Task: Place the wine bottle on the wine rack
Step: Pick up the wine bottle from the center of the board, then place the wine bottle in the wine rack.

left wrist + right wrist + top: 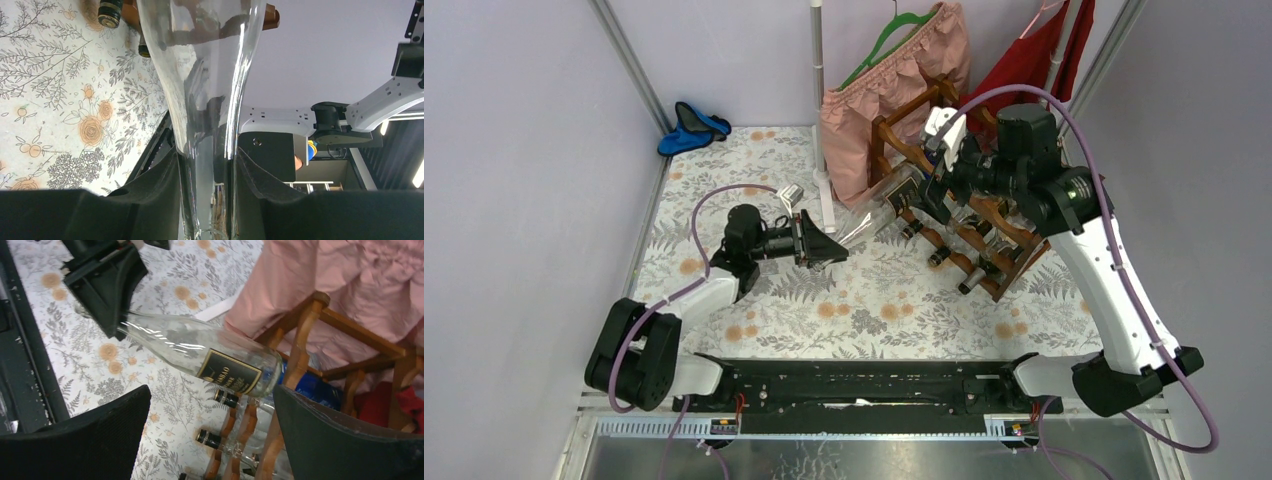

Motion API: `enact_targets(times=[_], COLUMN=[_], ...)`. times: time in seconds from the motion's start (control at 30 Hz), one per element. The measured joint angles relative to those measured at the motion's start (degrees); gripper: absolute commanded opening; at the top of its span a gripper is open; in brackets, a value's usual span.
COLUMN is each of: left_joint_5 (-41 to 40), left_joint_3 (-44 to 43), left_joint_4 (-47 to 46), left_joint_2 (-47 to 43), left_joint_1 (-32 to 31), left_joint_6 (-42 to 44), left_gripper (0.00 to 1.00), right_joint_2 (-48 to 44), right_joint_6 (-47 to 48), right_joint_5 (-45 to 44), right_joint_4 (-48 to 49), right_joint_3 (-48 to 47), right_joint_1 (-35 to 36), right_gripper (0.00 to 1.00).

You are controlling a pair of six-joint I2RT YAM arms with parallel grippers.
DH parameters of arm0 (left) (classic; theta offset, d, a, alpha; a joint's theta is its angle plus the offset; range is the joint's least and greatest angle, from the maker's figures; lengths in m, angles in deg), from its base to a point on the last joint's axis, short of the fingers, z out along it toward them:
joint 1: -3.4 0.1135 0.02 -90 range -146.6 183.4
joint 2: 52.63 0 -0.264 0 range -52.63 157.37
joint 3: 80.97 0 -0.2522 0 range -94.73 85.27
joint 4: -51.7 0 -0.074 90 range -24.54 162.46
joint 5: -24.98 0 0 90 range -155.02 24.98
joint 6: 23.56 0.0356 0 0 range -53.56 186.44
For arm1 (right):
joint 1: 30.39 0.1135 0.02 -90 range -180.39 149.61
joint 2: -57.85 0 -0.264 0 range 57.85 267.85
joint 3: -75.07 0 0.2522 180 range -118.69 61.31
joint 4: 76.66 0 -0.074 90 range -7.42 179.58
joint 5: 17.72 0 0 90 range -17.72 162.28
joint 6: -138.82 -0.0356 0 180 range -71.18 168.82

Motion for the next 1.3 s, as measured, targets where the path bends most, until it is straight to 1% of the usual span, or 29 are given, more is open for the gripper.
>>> enact_targets(times=[0.2, 0.37, 0.63, 1.0, 1.3], left_joint_5=[1.1, 1.4, 1.4, 1.4, 1.6], left_joint_3=[-0.3, -0.5, -1.5, -5.1, -5.8], left_joint_4=[0.1, 0.1, 0.1, -0.2, -4.3], left_joint_2=[1.6, 1.8, 5.0, 8.9, 13.7], left_joint_1=[1.3, 2.8, 4.0, 6.0, 6.4], left_joint_6=[0.2, 1.5, 2.4, 2.5, 1.0], left_gripper=[0.00, 0.00, 0.00, 0.00, 0.00], right_joint_2=[1.5, 1.5, 1.5, 1.4, 0.8], right_joint_6=[-1.3, -1.6, -1.8, -1.8, -1.8], right_joint_5=[-0.1, 0.0, 0.0, 0.1, 1.0], right_joint_4=[1.0, 2.0, 2.7, 2.7, 2.8], right_joint_3=[0.5, 0.8, 1.5, 3.0, 3.4], right_joint_1=[-3.3, -3.6, -4.2, -4.9, -5.1], right_gripper=[1.00, 1.00, 1.00, 1.00, 1.00])
